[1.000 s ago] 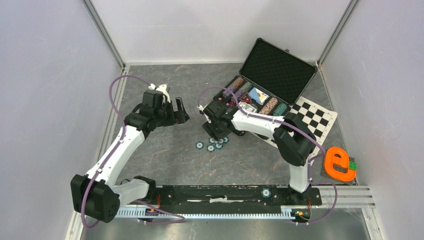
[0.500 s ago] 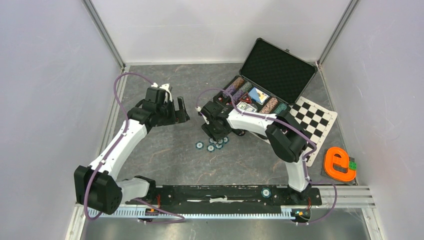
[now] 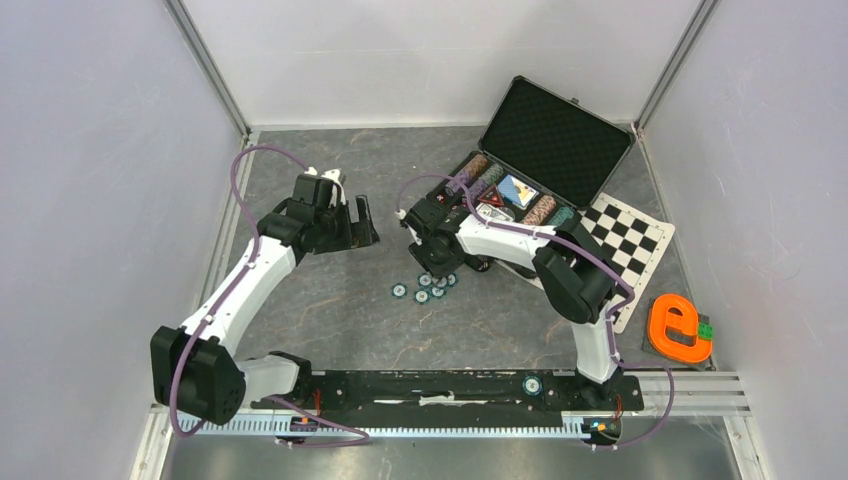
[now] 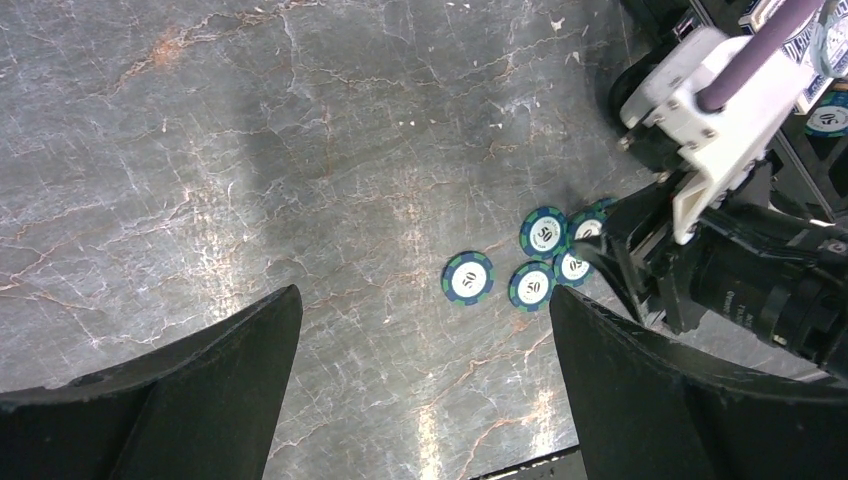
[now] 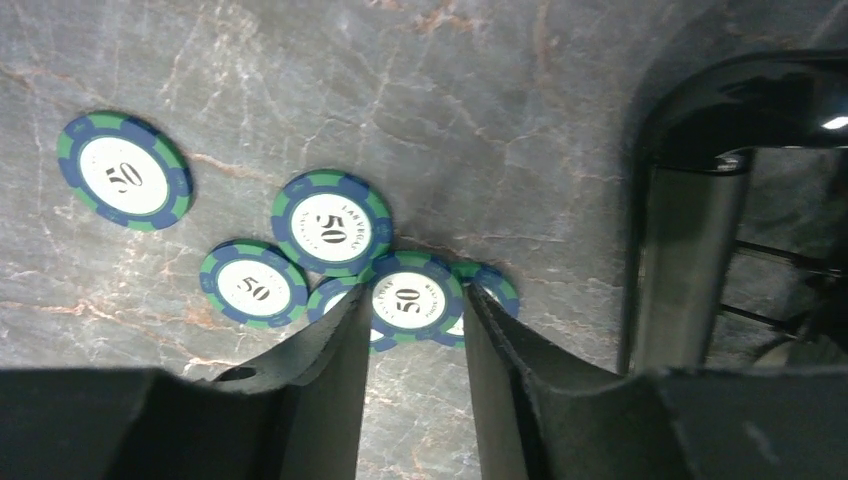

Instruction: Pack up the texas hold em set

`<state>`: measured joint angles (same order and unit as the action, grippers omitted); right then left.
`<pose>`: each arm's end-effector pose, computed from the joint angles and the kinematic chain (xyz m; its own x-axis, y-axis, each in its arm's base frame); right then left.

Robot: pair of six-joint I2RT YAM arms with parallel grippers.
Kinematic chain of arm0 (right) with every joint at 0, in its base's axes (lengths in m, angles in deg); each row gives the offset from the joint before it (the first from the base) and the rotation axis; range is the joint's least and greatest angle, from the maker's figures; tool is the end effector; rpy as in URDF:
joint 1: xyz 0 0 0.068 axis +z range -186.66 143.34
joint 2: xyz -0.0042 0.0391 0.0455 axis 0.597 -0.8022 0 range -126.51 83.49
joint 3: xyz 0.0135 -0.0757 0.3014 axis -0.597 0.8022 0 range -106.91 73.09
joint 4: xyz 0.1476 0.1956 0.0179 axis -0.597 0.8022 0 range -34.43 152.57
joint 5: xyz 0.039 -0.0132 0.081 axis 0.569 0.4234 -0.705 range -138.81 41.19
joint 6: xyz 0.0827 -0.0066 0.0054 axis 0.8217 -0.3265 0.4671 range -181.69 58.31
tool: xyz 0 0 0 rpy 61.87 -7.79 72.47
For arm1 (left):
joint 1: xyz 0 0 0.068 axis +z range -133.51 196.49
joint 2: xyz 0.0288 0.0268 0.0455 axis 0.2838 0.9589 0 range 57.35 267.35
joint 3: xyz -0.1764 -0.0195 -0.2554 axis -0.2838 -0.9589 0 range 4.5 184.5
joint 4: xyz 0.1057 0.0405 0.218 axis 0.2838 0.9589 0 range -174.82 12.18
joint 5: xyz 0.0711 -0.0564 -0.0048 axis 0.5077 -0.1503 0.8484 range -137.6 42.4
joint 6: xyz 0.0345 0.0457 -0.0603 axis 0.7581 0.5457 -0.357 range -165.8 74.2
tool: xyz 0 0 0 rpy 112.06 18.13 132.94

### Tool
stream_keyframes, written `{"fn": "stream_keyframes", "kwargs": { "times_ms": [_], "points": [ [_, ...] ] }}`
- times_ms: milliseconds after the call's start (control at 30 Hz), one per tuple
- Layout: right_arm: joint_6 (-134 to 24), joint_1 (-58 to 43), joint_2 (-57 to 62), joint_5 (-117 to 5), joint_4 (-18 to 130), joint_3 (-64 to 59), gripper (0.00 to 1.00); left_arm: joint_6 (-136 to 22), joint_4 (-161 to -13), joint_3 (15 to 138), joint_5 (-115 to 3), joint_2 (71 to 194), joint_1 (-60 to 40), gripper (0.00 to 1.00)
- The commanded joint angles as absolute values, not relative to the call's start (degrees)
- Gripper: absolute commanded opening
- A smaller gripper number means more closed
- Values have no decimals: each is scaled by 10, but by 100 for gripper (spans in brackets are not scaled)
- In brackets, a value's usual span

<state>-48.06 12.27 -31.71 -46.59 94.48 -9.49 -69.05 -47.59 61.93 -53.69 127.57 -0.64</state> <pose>0.2782 0.3149 0.1766 -0.7812 -0.5380 -0.3166 -0.5775 0.8155 0.0390 0.2337 -0.0801 0.2950 -0.8142 -0.1599 -0.5582 0.0398 0.9437 -0.3283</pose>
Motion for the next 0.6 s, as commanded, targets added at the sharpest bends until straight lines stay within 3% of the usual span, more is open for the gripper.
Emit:
{"fn": "stream_keyframes", "kwargs": {
  "times_ms": [0,333,433,567],
  "points": [
    [-476,112,-290,-439,956,-92,43,-673,-481,645,-540,1281,-8,100],
    [-473,105,-282,-440,954,-78,45,-673,-481,647,-544,1287,-8,100],
    [-475,106,-275,-450,942,-76,58,-674,-481,647,-546,1286,-8,100],
    [-477,106,-266,-458,936,-84,68,-674,-481,647,-546,1284,-8,100]
  ]
}}
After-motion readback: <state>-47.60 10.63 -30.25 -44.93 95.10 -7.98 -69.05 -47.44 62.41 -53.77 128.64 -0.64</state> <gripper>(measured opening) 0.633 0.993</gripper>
